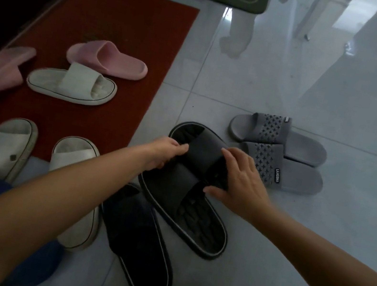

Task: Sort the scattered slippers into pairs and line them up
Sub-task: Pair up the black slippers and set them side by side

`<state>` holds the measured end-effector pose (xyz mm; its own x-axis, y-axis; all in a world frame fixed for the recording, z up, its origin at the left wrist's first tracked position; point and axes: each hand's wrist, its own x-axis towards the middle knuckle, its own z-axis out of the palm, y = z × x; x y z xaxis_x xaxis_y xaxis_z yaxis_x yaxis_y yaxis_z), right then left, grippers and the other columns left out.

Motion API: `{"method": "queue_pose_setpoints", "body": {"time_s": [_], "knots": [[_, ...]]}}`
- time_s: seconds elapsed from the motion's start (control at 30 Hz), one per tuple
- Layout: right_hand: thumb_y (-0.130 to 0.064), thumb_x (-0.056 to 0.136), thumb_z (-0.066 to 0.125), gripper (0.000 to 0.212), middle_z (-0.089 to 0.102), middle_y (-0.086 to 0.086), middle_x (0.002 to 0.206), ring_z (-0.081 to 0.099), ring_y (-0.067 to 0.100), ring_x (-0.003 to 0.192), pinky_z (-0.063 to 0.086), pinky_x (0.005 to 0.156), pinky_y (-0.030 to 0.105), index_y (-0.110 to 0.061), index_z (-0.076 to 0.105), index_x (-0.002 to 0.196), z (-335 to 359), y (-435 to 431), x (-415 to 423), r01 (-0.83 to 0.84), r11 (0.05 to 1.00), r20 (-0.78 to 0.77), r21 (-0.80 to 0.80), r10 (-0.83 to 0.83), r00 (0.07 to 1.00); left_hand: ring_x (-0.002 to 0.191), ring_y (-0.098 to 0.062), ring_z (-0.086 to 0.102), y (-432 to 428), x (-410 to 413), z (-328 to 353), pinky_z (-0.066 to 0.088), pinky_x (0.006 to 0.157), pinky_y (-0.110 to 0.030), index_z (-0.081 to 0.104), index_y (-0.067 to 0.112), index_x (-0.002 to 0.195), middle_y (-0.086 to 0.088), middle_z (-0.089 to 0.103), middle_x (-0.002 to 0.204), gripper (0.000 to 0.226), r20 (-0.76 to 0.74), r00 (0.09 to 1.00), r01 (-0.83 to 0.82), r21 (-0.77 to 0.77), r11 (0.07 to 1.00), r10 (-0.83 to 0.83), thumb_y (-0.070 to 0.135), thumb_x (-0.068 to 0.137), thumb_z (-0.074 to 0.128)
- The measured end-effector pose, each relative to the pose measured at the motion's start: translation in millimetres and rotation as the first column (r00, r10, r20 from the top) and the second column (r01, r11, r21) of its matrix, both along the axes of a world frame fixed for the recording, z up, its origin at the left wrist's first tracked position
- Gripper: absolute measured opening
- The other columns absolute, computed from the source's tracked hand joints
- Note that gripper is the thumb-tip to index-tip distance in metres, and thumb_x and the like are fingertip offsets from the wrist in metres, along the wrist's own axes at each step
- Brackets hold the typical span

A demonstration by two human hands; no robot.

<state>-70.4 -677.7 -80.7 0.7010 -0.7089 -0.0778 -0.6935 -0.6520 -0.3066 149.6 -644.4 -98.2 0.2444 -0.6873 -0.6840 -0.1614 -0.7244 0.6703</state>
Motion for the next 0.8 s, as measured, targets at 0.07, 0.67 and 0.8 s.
{"method": "queue_pose_setpoints", "body": {"time_s": [0.07, 0.67, 0.8], "knots": [[-0.056, 0.072, 0.066, 0.084, 0.041, 0.007, 0.133, 0.04, 0.025, 0.121, 0.038, 0.101, 0.037, -0.015, 0.034, 0.138, -3, 1, 12, 0.088, 0.996, 0.065, -0.011, -0.087, 0.994, 0.062, -0.016, 0.054, -5, 11, 4, 0.043, 0.048, -0.021, 0.062, 0.014, 0.083, -0.004, 0.059, 0.074, 0.027, -0.052, 0.995, -0.093, -0.042, 0.995, 0.09, 0.039, 0.092, 0.056], [-0.004, 0.083, 0.066, 0.02, 0.059, 0.004, 0.066, 0.052, 0.012, 0.052, 0.045, 0.047, 0.022, -0.021, 0.058, 0.078, -12, -9, 181, 0.185, 0.093, -0.003, 0.978, -0.886, 0.463, 0.09, -0.022, 0.066, 29, 79, -22, 0.055, 0.067, -0.03, 0.063, 0.015, 0.106, -0.01, 0.068, 0.103, 0.029, -0.1, 0.8, -0.587, -0.331, 0.739, 0.591, 0.029, 0.082, 0.071], [-0.011, 0.082, 0.069, 0.012, 0.069, 0.006, 0.083, 0.066, 0.02, 0.077, 0.056, 0.068, 0.032, -0.021, 0.067, 0.087, -14, -32, 205, 0.245, 0.253, 0.1, 0.936, -0.858, 0.504, 0.096, -0.022, 0.064, 20, 92, -20, 0.055, 0.077, -0.031, 0.058, 0.01, 0.122, -0.012, 0.066, 0.109, 0.039, -0.001, 0.84, -0.489, -0.434, 0.756, 0.543, 0.021, 0.086, 0.067]]}}
